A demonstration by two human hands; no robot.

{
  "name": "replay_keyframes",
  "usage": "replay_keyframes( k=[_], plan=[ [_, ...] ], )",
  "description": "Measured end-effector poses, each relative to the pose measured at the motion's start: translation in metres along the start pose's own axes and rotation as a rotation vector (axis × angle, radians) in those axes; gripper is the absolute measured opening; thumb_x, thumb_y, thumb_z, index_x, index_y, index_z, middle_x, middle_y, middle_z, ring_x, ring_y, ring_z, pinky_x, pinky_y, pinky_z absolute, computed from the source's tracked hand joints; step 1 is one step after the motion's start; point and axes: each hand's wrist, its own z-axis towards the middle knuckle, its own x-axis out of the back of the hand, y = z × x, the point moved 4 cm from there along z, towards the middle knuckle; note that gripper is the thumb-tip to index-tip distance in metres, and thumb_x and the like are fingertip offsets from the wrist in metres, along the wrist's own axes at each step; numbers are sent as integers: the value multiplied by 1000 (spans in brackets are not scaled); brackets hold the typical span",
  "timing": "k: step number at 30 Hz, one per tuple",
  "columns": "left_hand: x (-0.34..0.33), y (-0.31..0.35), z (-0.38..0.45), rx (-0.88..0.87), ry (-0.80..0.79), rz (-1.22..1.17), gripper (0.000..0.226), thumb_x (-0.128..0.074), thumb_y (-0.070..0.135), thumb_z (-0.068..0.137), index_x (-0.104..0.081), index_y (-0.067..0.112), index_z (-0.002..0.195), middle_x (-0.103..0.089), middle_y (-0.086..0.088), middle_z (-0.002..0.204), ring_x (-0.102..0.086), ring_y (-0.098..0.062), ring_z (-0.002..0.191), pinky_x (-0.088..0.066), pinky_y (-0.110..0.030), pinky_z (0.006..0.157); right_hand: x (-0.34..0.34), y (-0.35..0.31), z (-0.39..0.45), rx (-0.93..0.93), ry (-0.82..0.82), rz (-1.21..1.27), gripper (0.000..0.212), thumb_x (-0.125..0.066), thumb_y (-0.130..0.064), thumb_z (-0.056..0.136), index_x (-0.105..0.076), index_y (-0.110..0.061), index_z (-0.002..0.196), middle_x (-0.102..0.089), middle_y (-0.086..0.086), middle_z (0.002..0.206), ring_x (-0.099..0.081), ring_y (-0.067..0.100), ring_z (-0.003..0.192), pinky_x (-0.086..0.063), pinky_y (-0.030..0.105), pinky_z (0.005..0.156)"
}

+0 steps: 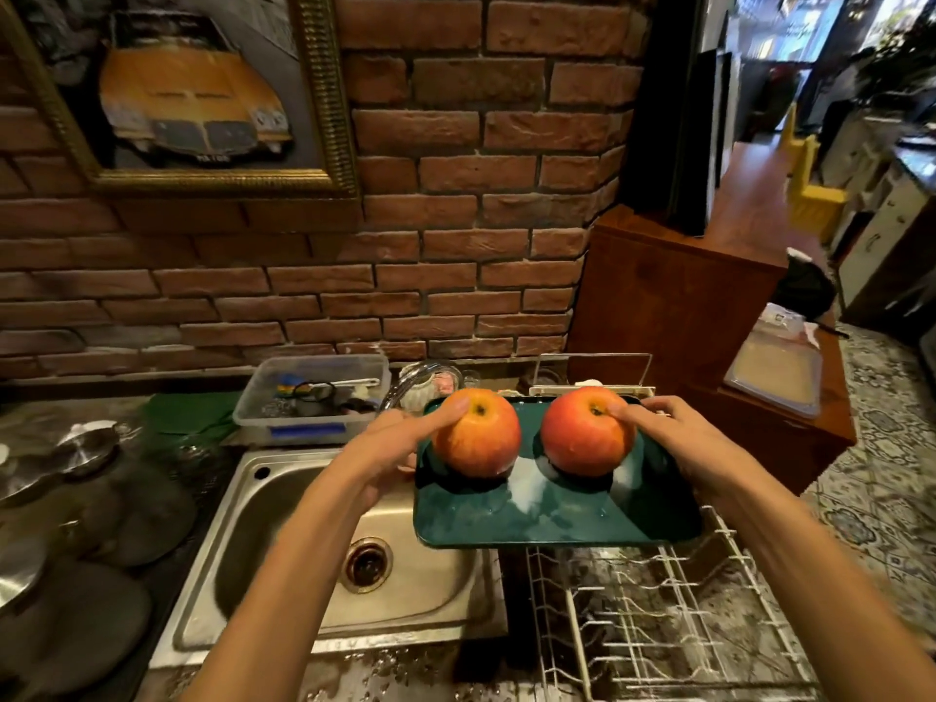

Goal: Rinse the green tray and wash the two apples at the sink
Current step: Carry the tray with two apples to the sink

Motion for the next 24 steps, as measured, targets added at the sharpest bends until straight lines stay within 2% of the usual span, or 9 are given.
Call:
replay_keyframes(
  k=[2, 4, 6, 8, 11, 13, 17, 22, 24],
  plan=[
    [21, -8, -9, 10, 7, -8, 116, -85, 76, 35, -60, 7, 125, -57, -27, 135, -56, -46, 123, -49, -52, 102, -20, -9, -4, 15, -16, -11, 100, -70, -79, 60, -45, -25, 140, -48, 4, 139, -51, 27, 120, -46, 45, 90],
    [43, -16, -17, -6, 14, -33, 111, -86, 76, 35, -63, 7, 119, -63, -29, 126, -69, -30, 95, -62, -40, 79, -45, -17, -10, 12, -40, -3, 96, -68, -77, 62, -45, -26, 139, -49, 3, 136, -52, 25, 114, -46, 44, 87],
    [64, -26, -24, -16, 35, -51, 111, -86, 75, 36, -66, 1, 116, -58, -37, 120, -65, -19, 70, -56, -31, 62, -68, -21, -16, 8, -66, 23, 91, -69, -76, 62, -46, -28, 135, -51, 4, 133, -53, 22, 108, -45, 37, 76],
    [85, -40, -30, 4, 48, -54, 114, -85, 77, 32, -67, 2, 117, -65, -36, 103, -62, -13, 59, -52, -30, 62, -92, -24, -22, 1, -98, 30, 93, -71, -79, 57, -48, -30, 132, -52, 5, 131, -56, 22, 106, -46, 35, 70],
    [113, -63, -36, 52, 54, -58, 98, -86, 74, 35, -72, 8, 106, -77, -8, 87, -72, -18, 77, -56, -30, 65, -124, -24, -27, -18, -132, 26, 91, -73, -80, 55, -48, -34, 130, -51, 5, 131, -54, 27, 114, -47, 36, 70],
    [130, -78, -37, 70, 60, -93, 86, -87, 64, 47, -71, 3, 105, -76, -14, 91, -71, -20, 77, -56, -28, 63, -148, -22, -28, -19, -151, 29, 82, -72, -74, 61, -49, -34, 129, -50, 5, 132, -53, 26, 115, -47, 38, 77],
    [156, -115, -29, 140, 79, -204, 80, -84, 45, 64, -60, -2, 124, -61, -1, 63, -57, -8, 52, -48, -20, 50, -192, -15, -26, -39, -194, 60, 87, -76, -67, 63, -46, -31, 136, -49, -2, 119, -54, 14, 98, -42, 29, 66],
    [179, -160, -7, 192, 75, -235, 92, -93, 49, 51, -61, 3, 124, -69, -17, 113, -67, -29, 101, -53, -34, 78, -237, 7, -10, -51, -206, 29, 94, -75, -70, 55, -46, -31, 135, -47, -1, 128, -51, 21, 115, -44, 34, 86],
    [186, -178, 6, 210, 99, -258, 96, -96, 46, 45, -58, 3, 122, -67, -17, 117, -67, -28, 102, -54, -33, 77, -256, 17, 1, -62, -216, 11, 93, -76, -68, 56, -46, -31, 136, -46, -1, 129, -50, 20, 116, -43, 34, 88]
  ],
)
